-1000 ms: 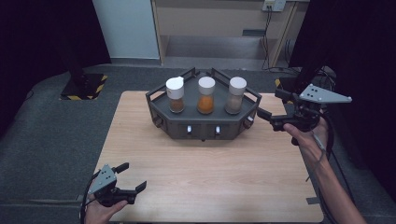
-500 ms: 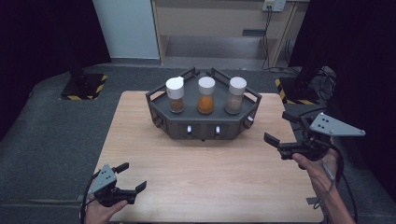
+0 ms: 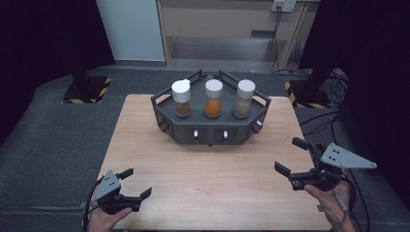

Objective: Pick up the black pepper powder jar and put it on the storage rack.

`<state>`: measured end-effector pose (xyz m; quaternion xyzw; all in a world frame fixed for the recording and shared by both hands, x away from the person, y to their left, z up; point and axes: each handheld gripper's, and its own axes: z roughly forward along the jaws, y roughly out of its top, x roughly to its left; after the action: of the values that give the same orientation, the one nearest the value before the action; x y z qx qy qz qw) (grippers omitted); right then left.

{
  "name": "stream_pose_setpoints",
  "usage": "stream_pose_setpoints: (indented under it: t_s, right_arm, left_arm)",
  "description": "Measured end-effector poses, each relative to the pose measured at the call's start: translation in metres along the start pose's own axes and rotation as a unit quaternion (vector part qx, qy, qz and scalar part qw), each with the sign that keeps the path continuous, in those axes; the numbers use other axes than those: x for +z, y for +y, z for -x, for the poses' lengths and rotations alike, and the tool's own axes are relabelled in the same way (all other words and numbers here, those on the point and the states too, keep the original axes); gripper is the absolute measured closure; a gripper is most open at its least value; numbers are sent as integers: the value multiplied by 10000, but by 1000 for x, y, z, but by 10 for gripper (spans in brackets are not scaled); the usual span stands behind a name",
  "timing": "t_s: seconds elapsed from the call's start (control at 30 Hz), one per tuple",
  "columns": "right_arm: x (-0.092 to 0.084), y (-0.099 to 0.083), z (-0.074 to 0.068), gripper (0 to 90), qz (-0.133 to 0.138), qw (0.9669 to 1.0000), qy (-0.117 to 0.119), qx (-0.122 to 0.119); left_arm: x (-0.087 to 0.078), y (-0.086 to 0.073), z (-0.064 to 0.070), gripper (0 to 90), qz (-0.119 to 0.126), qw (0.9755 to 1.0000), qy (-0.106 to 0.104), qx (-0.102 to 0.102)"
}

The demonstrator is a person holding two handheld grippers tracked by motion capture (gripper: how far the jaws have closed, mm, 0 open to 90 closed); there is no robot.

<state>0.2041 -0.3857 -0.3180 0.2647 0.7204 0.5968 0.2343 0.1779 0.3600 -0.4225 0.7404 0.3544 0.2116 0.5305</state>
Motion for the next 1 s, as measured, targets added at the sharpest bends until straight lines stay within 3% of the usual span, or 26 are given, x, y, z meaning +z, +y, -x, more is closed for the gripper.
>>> stream_pose_setpoints:
  t_s: [0.17,0.47,0.6,1.0]
  right_arm:
    - [-5,-15,-7,49,-188,9998,-90,-3]
    - [-9,-36,-14,50,-194,9996,-191,82]
    - [-8,-42,-19,49,-245,9993,-292,-5]
    - [-4,-68,-24,48,-449,9981,-354,207]
  left_arm:
    - [0,1,0,33,-20,10000,-7,16]
    - [0,1,1,33,-27,10000,3,19]
    - [0,1,0,33,-25,10000,-2,23]
    - [0,1,1,33,-31,10000,0,29]
